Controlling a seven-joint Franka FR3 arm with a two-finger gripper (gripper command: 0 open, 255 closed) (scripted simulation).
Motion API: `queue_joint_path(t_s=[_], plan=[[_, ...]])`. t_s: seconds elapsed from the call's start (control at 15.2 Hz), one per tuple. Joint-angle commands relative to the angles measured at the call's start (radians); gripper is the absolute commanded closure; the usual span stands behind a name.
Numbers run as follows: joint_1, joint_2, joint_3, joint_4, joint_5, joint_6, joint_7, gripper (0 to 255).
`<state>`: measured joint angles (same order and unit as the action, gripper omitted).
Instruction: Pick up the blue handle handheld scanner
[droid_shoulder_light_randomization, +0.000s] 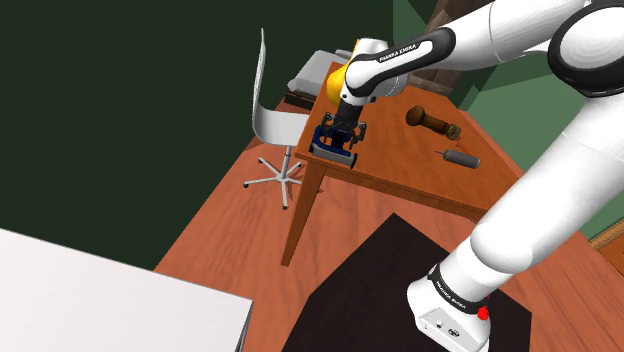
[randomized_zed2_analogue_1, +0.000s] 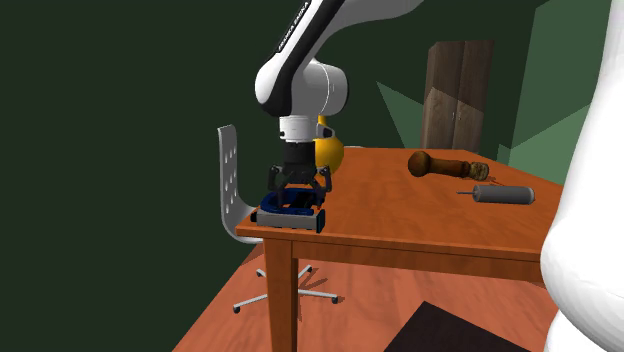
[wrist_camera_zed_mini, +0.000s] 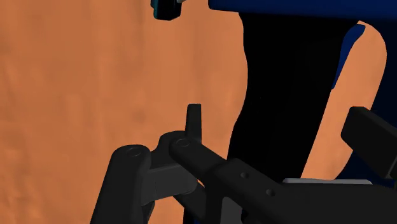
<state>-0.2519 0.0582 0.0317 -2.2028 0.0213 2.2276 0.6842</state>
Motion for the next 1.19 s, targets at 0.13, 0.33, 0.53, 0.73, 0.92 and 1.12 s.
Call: queue_joint_path(t_s=[0.13, 0.33, 0.53, 0.73, 0.92, 1.12], plan=[[0.000, 0.001, 0.000, -0.004, 0.000, 0.005, -0.001, 255], [0.000, 0.001, 0.000, -0.004, 0.000, 0.005, 0.000, 255], [0.000, 0.001, 0.000, -0.004, 0.000, 0.005, 0.000, 255], [0.000, -0.014, 0.000, 0.007, 0.000, -0.021, 0.001, 255], [0.000, -0.035, 0.000, 0.026, 0.000, -0.060, 0.001, 255], [0.000, -0.054, 0.000, 0.046, 0.001, -0.100, 0.002, 255]])
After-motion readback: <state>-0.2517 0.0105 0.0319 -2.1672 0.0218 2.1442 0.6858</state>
